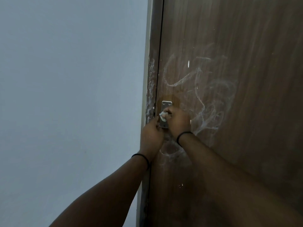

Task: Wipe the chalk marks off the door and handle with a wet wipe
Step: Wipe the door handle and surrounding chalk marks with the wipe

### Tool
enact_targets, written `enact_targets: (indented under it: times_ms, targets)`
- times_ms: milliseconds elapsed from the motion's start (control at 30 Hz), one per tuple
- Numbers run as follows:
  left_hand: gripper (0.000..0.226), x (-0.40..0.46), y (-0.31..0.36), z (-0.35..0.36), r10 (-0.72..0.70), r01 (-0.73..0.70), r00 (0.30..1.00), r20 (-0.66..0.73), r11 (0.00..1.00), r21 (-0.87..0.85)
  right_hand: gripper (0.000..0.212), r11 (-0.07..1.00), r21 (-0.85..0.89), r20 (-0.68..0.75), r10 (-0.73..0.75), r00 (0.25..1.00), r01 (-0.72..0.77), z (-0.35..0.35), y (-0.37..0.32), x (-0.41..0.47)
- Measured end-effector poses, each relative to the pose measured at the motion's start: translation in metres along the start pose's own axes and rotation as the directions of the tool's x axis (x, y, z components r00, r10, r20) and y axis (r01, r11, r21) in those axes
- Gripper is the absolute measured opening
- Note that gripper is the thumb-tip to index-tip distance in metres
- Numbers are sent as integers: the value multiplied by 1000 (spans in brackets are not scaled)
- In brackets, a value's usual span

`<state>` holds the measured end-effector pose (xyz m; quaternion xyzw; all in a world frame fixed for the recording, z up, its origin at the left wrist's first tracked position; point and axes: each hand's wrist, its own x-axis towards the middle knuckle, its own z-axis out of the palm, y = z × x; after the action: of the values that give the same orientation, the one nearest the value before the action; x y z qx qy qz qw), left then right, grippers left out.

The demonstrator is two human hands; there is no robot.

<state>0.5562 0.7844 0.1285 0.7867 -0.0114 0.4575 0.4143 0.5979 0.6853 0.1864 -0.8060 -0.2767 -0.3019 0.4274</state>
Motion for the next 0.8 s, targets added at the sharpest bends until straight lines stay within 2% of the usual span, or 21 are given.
enact_targets:
  times_ms: [100, 167, 233, 300, 333, 367, 433, 500, 567, 667, 767, 800]
  targets:
    - [32, 8, 2, -2, 24, -23, 1000, -15, 999, 44, 9, 998, -4, -44, 58, 997, -59, 2, 3, 18]
    - [34, 12, 2, -2, 37, -36, 999, -26, 998, 53, 9, 994, -35, -7, 99, 995, -99, -2, 6, 25]
    - [34, 16, 3, 0, 59, -57, 997, -40, 997, 56, 11, 988, -153, 96, 29, 995, -14, -4, 6, 26]
    - [34, 23, 4, 2, 70, -68, 996, -47, 996, 53, 18, 949, -281, 200, -88, 976, 143, -5, 4, 26]
    - [33, 26, 5, 3, 75, -72, 996, -49, 996, 58, 23, 942, -286, 213, -116, 970, 176, -6, 2, 26]
    - [30, 28, 6, 5, 79, -76, 996, -51, 995, 66, 25, 959, -242, 202, -101, 974, 150, -7, 1, 25]
    - [24, 32, 9, 6, 80, -77, 996, -43, 994, 74, 27, 1000, -27, 144, 19, 989, -15, -9, 1, 23]
    - [30, 37, 11, 6, 52, -51, 998, -19, 997, 51, 26, 993, 77, 97, 81, 992, -89, -11, 4, 23]
    - [35, 41, 13, 5, -22, 22, 1000, -7, 999, 36, 27, 987, 109, 42, 118, 992, -122, -15, 7, 23]
    - [24, 49, 16, 6, -192, 192, 981, -23, 981, 2, 19, 976, 166, -99, 158, 982, -141, -23, 7, 29]
    - [28, 52, 15, 5, -370, 367, 928, -48, 928, -58, 10, 999, 6, -174, 46, 984, -46, -38, -2, 49]
    - [29, 50, 13, 5, -421, 418, 906, -34, 905, -79, 16, 998, -52, -165, 22, 986, -31, -44, -6, 58]
